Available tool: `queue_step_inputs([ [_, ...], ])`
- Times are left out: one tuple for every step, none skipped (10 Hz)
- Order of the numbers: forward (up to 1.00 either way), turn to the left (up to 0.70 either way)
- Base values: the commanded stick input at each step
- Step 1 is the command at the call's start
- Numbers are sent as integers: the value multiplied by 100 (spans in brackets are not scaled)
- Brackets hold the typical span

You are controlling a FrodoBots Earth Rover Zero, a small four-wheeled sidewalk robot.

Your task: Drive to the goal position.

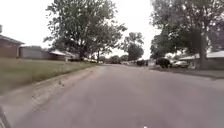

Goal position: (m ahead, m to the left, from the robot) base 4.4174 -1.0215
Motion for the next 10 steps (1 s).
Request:
queue_step_inputs([
  [70,-18],
  [70,-24],
  [70,-30],
  [70,-34],
  [70,-34],
  [70,-34],
  [70,-31],
  [70,-2],
  [70,1],
  [70,1],
])
